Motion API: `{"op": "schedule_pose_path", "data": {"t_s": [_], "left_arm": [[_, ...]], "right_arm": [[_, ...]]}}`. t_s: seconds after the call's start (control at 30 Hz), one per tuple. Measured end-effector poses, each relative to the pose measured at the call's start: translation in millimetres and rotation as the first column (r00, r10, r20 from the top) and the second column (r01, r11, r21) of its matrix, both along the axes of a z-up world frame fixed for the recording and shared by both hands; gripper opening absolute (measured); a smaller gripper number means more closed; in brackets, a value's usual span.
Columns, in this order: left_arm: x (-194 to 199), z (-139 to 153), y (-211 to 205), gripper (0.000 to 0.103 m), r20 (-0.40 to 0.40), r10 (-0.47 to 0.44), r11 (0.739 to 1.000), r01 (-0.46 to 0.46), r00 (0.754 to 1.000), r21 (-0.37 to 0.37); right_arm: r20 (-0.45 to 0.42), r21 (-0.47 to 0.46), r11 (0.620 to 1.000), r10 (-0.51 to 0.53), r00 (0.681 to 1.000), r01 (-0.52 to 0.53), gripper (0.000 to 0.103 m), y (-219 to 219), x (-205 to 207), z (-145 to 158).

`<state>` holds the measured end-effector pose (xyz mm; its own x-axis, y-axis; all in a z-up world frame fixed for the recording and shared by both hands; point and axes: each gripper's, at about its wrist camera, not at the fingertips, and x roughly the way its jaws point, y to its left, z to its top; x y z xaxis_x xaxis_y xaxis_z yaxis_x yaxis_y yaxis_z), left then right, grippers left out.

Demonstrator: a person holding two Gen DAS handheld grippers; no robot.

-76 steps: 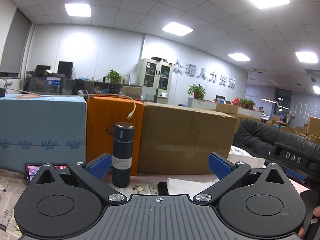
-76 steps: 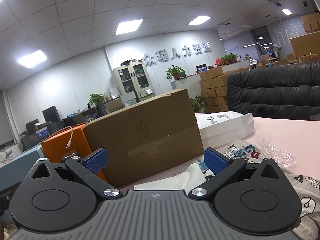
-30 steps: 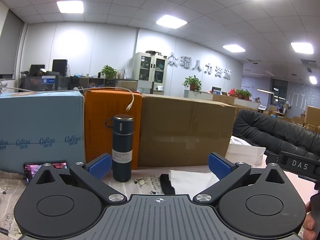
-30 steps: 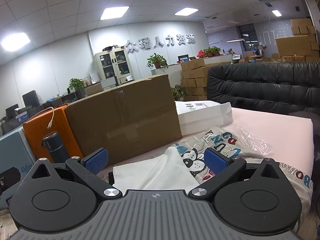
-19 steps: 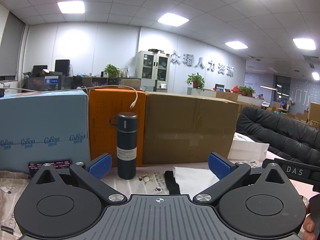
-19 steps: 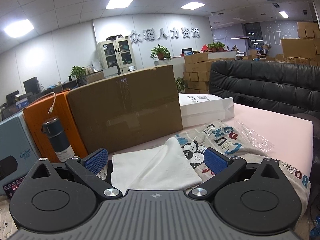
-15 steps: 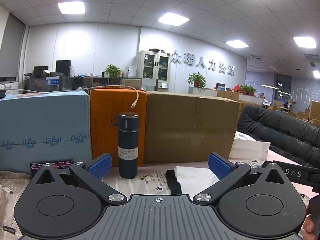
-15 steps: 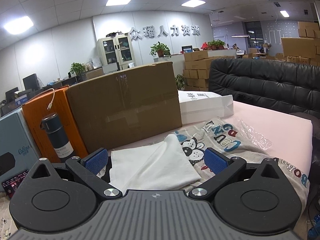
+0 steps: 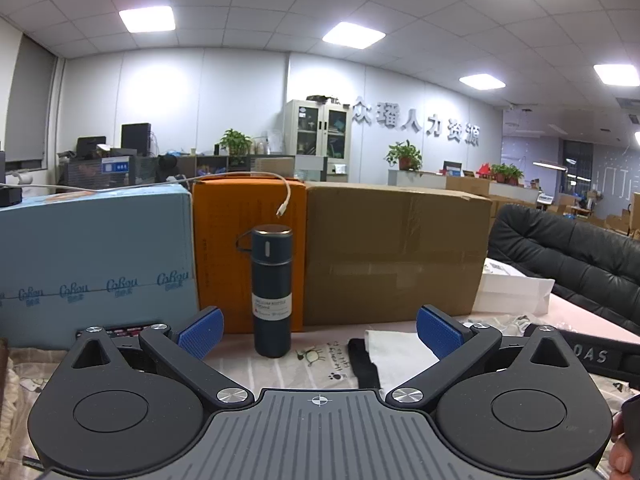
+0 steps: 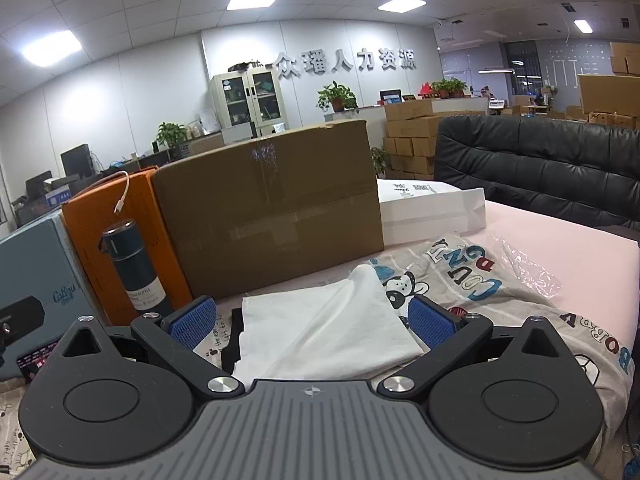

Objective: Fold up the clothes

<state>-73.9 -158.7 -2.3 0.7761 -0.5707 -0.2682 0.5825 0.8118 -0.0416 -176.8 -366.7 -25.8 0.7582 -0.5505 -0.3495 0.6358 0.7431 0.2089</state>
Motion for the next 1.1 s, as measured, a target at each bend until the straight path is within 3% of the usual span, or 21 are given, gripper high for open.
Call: {"op": "schedule_pose_path", "data": {"t_s": [0.5, 1.1], "left_arm": [[9, -5, -2, 0.103, -0.030, 0.012, 1.000, -0.011, 0.999, 0.025], [11, -7, -2, 0.103, -0.058, 0.019, 0.999, -0.017, 0.998, 0.041]], "right_arm": [[-0.002, -0.022, 1.000, -0.005, 1.000, 0.005, 0.103, -1, 0, 2], [-0.082, -0.021, 1.000, -0.003, 0.997, 0.001, 0.103, -4, 12, -3]]}}
